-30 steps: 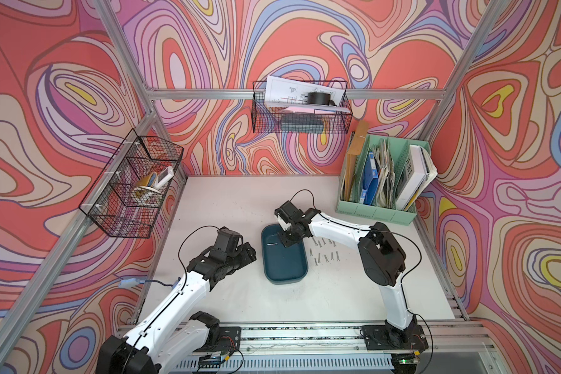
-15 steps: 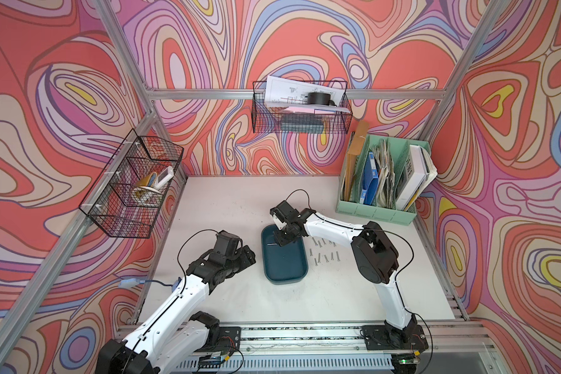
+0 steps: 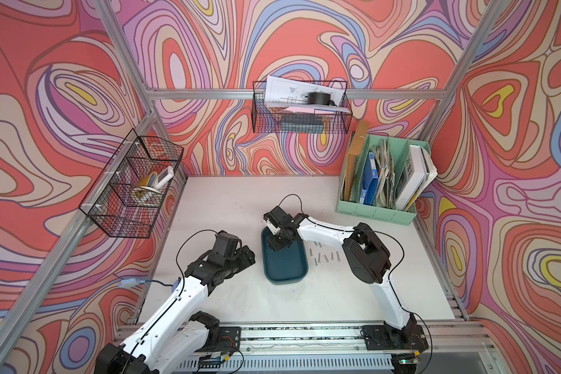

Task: Take out the screws from the storage box
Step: Pick up the screw from the storage box.

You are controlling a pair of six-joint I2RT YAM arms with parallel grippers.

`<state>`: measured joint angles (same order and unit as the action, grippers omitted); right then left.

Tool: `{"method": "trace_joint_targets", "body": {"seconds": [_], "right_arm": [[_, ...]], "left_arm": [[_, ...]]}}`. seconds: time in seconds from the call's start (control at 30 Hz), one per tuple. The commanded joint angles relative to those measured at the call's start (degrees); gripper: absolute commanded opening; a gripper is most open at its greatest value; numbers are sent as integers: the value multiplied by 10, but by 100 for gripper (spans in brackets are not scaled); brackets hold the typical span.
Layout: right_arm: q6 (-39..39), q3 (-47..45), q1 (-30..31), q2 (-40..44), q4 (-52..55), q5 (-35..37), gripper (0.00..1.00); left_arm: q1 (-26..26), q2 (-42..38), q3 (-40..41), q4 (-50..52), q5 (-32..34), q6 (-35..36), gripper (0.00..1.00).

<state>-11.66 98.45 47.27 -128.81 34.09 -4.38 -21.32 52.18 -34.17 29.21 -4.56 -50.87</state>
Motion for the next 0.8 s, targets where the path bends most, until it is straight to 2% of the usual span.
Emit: {"method": "trace_joint_targets", "body": {"seconds": [0.0,0.33,0.47,0.77], "right_arm": [[-6,3,3,-29,8,2,33],[-19,-19,15,-14,7,-2,4],[-33,-37,25,3,14,1,0],[-108,-89,26,69,44,39,0]], "left_arm": [[4,-1,3,16,-1,-1,73],[4,1,4,15,-1,-3,74],[4,5,4,13,-4,-3,74],[4,10,3,5,-12,-8,74]]}}
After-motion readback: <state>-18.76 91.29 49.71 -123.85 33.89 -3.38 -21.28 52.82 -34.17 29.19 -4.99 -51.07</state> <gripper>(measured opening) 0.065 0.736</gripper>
